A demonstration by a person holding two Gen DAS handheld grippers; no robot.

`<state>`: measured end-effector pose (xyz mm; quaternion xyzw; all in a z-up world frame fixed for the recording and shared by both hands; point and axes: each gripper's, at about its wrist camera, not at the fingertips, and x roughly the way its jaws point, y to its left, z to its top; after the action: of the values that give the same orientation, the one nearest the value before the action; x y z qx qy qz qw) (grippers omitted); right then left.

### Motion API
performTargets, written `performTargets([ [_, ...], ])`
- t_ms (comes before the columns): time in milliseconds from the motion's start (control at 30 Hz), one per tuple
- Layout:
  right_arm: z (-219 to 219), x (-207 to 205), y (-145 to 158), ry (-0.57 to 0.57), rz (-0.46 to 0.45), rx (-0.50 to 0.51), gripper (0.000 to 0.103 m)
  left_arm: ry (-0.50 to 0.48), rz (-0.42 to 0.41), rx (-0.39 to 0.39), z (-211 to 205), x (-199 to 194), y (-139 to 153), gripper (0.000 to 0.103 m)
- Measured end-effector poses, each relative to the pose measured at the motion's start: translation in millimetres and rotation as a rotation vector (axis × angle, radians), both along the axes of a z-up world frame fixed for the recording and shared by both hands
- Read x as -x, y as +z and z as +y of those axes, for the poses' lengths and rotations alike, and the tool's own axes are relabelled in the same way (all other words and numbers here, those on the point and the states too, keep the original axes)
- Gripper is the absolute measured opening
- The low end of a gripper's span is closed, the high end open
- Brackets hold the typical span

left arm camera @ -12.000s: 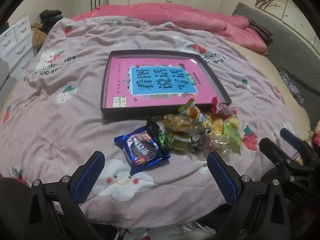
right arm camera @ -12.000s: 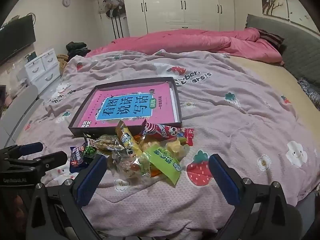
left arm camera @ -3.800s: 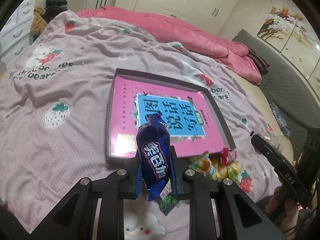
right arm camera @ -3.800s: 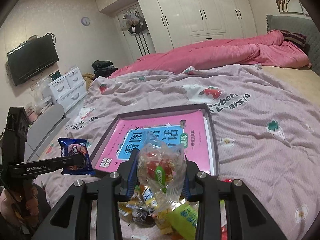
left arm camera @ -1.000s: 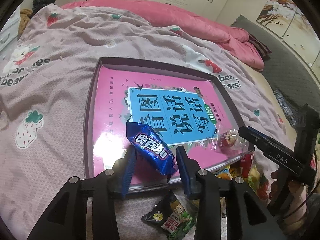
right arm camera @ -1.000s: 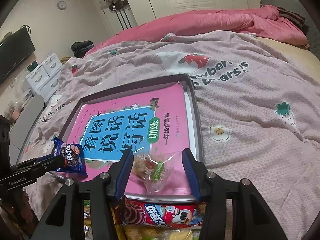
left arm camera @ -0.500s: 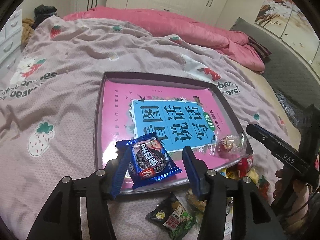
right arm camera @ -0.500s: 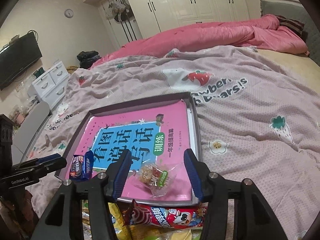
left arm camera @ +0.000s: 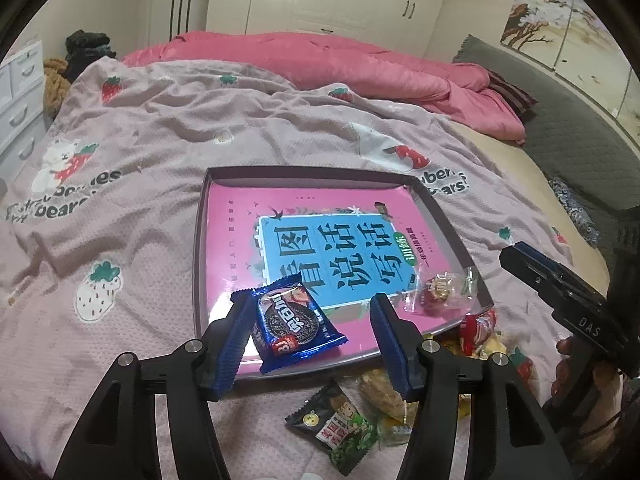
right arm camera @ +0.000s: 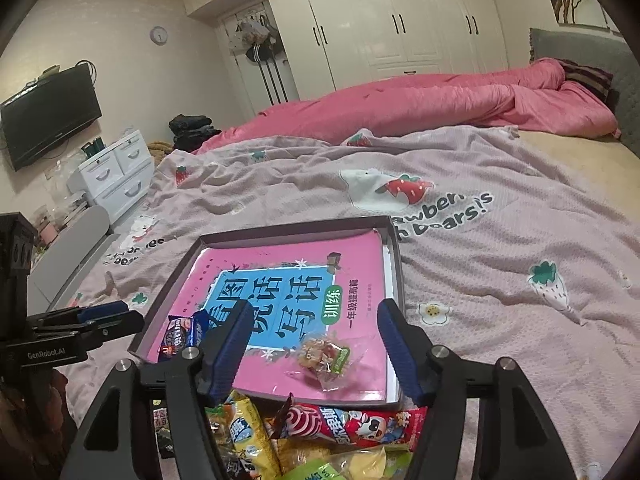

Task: Organize snacks
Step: 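Lower the cookie pack into the tray with the left gripper while the right gripper releases the candy bag there, then open both grippers and withdraw them back toward the snack pile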

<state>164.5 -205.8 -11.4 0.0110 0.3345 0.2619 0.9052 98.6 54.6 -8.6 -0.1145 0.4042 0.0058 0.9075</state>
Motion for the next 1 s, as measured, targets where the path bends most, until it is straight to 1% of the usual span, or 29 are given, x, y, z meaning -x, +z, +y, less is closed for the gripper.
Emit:
performTargets([
  [233,-12.2,10.6,10.6,-0.023,-0.019,-0.026,0.065,-0.013,-0.015,-0.006,-5.1,7.4,10.8,0.062],
  [267,-15.2,11.5,12.2,-0.031,-0.022,-0.032,0.066,-0.014,-0.012,-0.007,-6.1,8.4,11.3,0.064],
  [300,-17.4,12.1,13.4,-0.037,-0.024,-0.035,0.066,-0.015,-0.012,-0.007,-6.5,9.5,11.4,0.07],
  [333,-20.2,13.0,15.0,-0.045,-0.026,-0.04,0.066,-0.016,-0.013,-0.006,-7.0,10.7,11.9,0.071],
  [533,-36.5,17.7,21.2,-0.09,-0.031,-0.065,0.067,-0.024,-0.016,-0.01,-10.3,17.1,14.8,0.071],
  [700,-44.0,23.2,23.4,-0.103,-0.03,-0.072,0.068,-0.026,-0.013,-0.015,-11.5,22.1,16.5,0.071],
  [1000,-44.1,33.8,13.6,-0.11,0.03,-0.075,0.068,-0.021,0.017,-0.017,-6.7,30.6,12.0,0.071],
])
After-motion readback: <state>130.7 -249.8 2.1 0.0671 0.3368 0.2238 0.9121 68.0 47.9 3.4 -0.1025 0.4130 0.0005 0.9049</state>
